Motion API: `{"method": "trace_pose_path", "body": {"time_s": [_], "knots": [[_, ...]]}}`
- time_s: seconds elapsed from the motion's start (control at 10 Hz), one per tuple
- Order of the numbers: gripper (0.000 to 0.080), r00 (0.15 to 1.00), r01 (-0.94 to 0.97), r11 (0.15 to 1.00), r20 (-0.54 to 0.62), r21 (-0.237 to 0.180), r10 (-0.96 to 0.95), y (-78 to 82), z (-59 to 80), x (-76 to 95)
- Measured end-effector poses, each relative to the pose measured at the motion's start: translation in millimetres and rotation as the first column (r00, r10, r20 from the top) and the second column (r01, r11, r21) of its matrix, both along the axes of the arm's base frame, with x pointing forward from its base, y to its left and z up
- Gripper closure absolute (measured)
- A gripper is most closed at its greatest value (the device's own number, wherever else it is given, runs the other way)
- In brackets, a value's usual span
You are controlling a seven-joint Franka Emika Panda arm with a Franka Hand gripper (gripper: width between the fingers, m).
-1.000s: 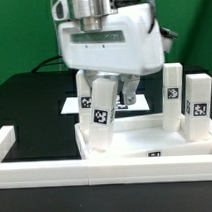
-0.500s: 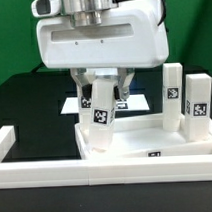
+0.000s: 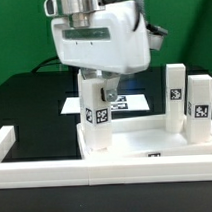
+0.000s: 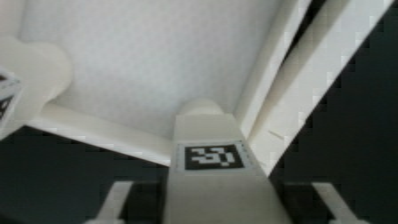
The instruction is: Assemble desk
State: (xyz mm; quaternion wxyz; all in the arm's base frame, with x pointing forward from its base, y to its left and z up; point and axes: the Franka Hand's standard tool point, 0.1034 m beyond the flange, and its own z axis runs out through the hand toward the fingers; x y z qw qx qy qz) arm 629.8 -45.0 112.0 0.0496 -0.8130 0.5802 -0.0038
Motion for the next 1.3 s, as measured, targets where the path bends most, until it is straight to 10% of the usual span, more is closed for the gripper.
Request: {"method": "trace_pose_path", "body": {"time_s": [0.5,0.7,0.9,1.3], "knots": [[0.0505,0.773,0.634,0.767,-0.047,0.104,-0.633,-3.6,-3.7,7.7],[0.0505,0.798,0.601,0.792,-0.039,0.102,-0.601,-3.2,-3.8,7.7],[0.0210,0.918,0.396,0.915,-0.004,0.077,-0.397,4.4,-5.3,7.3],[0.0153,0.999,-0.014,0.999,0.050,0.031,0.012,5.1,-8.0,2.7]]}}
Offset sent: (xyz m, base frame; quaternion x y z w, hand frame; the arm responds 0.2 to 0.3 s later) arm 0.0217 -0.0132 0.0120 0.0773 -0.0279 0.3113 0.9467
